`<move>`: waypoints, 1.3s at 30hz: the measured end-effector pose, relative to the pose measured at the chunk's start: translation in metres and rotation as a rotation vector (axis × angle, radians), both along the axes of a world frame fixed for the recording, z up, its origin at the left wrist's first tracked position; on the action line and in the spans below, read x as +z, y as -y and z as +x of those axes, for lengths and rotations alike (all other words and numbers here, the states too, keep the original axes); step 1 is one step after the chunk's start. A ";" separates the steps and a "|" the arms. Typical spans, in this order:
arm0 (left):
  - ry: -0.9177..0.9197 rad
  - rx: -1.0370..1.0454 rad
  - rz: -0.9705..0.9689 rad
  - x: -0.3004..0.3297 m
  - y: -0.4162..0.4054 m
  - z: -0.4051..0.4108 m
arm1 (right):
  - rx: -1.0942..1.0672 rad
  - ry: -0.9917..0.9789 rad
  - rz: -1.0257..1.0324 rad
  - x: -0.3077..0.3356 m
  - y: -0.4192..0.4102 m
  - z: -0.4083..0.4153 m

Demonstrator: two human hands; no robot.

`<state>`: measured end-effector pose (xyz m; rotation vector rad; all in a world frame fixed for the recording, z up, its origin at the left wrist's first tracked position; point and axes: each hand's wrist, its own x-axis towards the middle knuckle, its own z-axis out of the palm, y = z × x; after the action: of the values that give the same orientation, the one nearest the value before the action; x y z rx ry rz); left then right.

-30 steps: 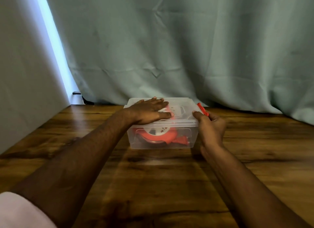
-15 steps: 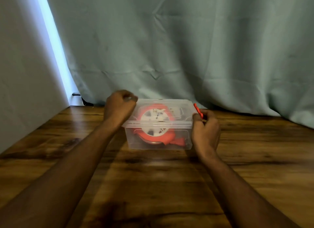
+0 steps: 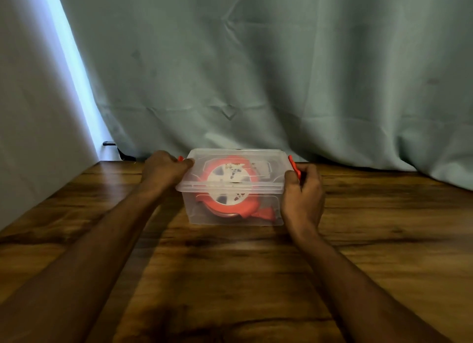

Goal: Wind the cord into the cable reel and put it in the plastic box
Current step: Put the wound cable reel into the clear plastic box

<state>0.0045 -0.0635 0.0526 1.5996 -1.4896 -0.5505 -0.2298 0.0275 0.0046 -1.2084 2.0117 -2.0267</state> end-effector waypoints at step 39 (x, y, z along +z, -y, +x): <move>0.705 -0.244 -0.403 -0.022 0.016 -0.043 | 0.193 -0.836 0.408 0.032 0.070 -0.028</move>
<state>-0.0388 -0.0792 0.0306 1.3498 -2.1640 0.2248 -0.2576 -0.0422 0.0362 -2.2447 2.2840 -0.9942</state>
